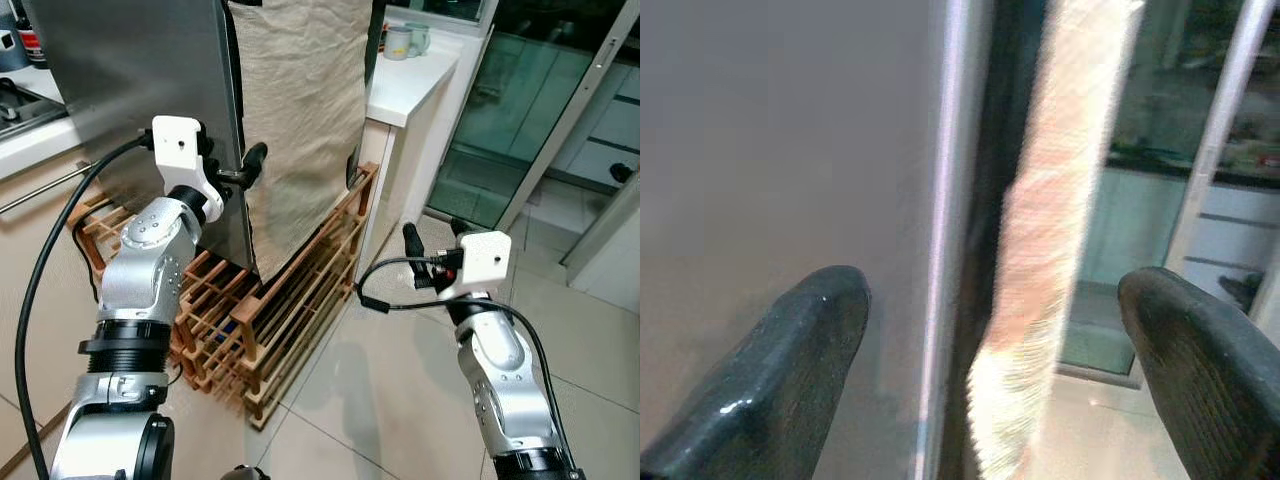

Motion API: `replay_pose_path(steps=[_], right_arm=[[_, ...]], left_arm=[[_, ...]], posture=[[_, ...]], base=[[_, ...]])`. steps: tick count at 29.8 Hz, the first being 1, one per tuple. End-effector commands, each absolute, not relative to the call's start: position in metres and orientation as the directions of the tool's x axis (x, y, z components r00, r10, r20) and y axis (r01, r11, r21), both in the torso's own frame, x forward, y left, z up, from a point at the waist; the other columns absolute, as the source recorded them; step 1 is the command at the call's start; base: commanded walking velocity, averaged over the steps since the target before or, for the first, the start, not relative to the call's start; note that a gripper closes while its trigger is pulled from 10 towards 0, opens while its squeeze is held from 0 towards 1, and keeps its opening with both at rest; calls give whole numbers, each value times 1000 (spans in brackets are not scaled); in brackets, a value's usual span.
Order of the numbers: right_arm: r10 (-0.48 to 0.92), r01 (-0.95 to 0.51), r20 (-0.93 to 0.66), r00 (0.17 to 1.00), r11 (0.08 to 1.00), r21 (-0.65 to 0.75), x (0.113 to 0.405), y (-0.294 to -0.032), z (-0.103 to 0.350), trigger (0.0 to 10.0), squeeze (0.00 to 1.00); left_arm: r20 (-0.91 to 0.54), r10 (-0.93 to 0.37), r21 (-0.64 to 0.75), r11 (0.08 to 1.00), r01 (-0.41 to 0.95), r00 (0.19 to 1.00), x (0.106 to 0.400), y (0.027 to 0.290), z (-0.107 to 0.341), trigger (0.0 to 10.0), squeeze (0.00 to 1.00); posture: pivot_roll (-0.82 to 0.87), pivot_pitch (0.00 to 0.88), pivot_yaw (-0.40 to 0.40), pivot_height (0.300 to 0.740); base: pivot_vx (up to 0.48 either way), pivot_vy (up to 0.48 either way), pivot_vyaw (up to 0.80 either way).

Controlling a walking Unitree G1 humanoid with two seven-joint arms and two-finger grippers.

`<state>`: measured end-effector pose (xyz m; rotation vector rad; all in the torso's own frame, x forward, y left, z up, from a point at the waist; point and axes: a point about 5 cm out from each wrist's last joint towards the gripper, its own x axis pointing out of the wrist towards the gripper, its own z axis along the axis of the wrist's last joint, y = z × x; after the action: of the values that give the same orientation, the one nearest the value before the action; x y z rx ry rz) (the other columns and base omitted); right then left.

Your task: Restocking fridge

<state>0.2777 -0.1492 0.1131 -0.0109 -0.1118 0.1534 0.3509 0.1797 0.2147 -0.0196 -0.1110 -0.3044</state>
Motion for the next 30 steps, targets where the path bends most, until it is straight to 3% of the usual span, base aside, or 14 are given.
replay_pose_path(steps=[1, 21, 27, 30], right_arm=[[141, -138, 126, 982, 990, -37, 277, -154, 117, 10000, 0], [159, -157, 113, 981, 987, -30, 277, -149, 115, 10000, 0], [159, -155, 113, 981, 987, -38, 276, -150, 115, 10000, 0], [149, -145, 121, 981, 988, -44, 273, -152, 117, 10000, 0]], left_arm=[[109, -345, 21, 938, 345, 932, 346, 174, 216, 10000, 0], [55, -302, -56, 951, 304, 952, 366, 161, 192, 10000, 0], [76, -209, -54, 975, 214, 975, 377, 175, 197, 10000, 0], [106, -172, -68, 981, 180, 979, 367, 190, 195, 10000, 0]], posture=[[-118, 0, -5, 740], [-115, 0, -15, 740], [-139, 0, 4, 740], [-147, 0, 13, 740]], base=[[0, 0, 0], [0, 0, 0], [0, 0, 0], [0, 0, 0]])
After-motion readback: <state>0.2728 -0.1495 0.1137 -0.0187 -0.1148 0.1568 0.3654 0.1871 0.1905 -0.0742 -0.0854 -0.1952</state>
